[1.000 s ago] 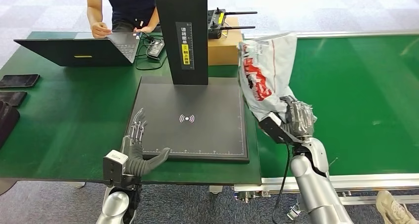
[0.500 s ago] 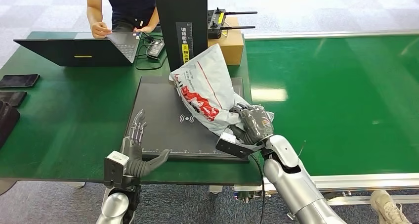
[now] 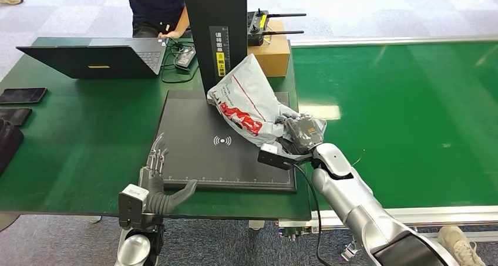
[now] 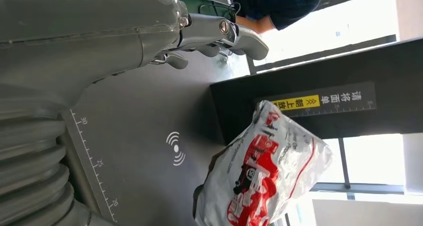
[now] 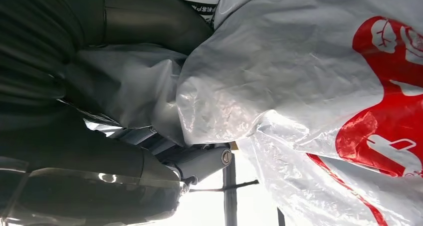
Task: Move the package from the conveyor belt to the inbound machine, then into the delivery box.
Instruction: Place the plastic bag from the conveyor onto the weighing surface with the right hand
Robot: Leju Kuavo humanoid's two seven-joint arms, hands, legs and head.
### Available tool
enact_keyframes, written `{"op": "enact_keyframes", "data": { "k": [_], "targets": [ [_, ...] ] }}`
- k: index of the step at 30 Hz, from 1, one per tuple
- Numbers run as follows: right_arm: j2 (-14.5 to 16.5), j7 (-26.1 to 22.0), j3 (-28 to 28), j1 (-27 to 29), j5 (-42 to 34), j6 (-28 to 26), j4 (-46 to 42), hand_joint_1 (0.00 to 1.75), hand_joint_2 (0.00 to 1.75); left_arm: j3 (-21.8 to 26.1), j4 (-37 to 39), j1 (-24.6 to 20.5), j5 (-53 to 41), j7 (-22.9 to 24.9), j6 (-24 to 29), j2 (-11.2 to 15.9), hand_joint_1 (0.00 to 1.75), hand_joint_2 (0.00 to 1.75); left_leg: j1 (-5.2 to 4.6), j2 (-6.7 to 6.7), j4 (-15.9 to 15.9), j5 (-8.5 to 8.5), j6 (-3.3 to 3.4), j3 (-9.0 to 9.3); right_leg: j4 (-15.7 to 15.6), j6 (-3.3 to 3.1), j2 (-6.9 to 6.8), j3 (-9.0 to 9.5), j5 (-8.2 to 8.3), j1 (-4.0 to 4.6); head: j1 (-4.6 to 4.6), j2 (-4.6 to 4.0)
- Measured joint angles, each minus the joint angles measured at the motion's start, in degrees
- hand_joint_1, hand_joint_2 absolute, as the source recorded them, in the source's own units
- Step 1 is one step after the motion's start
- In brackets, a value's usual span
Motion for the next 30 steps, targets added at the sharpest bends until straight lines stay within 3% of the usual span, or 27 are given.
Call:
{"op": "enact_keyframes", "data": {
  "k": [3, 7, 13, 18, 24, 25, 29, 30],
  "targets": [
    [0.2, -2.1, 0.0, -0.9, -1.1, 0.1, 3.3, 1.09, 1.75, 0.1, -0.2, 0.4, 0.2, -0.1, 0.2, 0.0, 0.0, 1.75, 0.0, 0.0, 0.0, 0.0, 0.0, -0.01, 0.0, 0.0, 0.0, -0.02, 0.0, 0.0, -0.01, 0.0],
    [0.6, -6.3, 0.0, -1.3, -2.7, 0.9, 6.1, 1.45, 1.75, 0.3, -0.7, 0.9, 0.2, -0.2, 0.2, 0.0, 0.0, 1.75, 0.0, 0.0, 0.0, -0.01, 0.0, -0.02, 0.0, 0.0, 0.01, -0.04, -0.01, 0.01, -0.01, 0.0],
    [1.1, -12.0, 0.0, -1.6, -4.3, 1.6, 8.1, 1.56, 1.75, 0.6, -1.5, 1.4, 0.2, -0.2, 0.1, 0.0, 0.0, 1.75, 0.01, 0.01, 0.0, 0.0, -0.01, -0.01, 0.0, -0.01, 0.01, -0.02, 0.0, 0.02, 0.0, 0.0],
    [2.2, -15.6, 0.6, -1.6, -5.5, 1.0, 8.7, 1.57, 1.75, 0.7, -1.9, 1.5, -0.3, -0.2, -0.3, 0.0, 0.0, 1.75, 0.01, 0.01, 0.0, 0.0, -0.01, -0.01, 0.0, -0.01, 0.01, -0.03, 0.0, 0.02, -0.01, 0.0],
    [3.5, -15.6, 3.4, -1.1, -5.8, -0.5, 7.5, 1.5, 1.75, 1.0, -2.2, 1.4, -0.6, -0.2, -0.8, -0.1, 0.0, 1.75, 0.01, 0.02, 0.0, 0.0, -0.01, -0.02, 0.0, -0.01, 0.02, -0.05, 0.0, 0.02, -0.01, 0.0],
    [3.6, -15.3, 4.0, -1.0, -5.5, -0.8, 7.1, 1.4, 1.75, 1.1, -2.2, 1.3, -0.7, -0.2, -0.9, -0.1, 0.0, 1.75, 0.01, 0.02, 0.0, 0.0, -0.01, -0.03, 0.0, -0.01, 0.02, -0.06, 0.0, 0.02, -0.01, 0.0],
    [4.3, -13.3, 5.9, -0.9, -4.0, -2.5, 5.8, 0.08, 1.75, 1.1, -2.2, 1.1, -1.1, 0.0, -1.1, -0.2, 0.0, 1.75, 0.01, 0.02, 0.0, 0.0, -0.01, -0.03, 0.0, -0.01, 0.02, -0.07, 0.0, 0.02, -0.02, 0.0],
    [4.4, -12.8, 6.3, -0.8, -3.8, -2.9, 5.5, 0.0, 1.75, 1.1, -2.2, 1.0, -1.2, 0.0, -1.1, -0.3, 0.0, 1.75, 0.01, 0.02, 0.0, 0.0, -0.01, -0.03, 0.0, -0.01, 0.02, -0.07, 0.0, 0.02, -0.01, 0.0]
  ]
}}
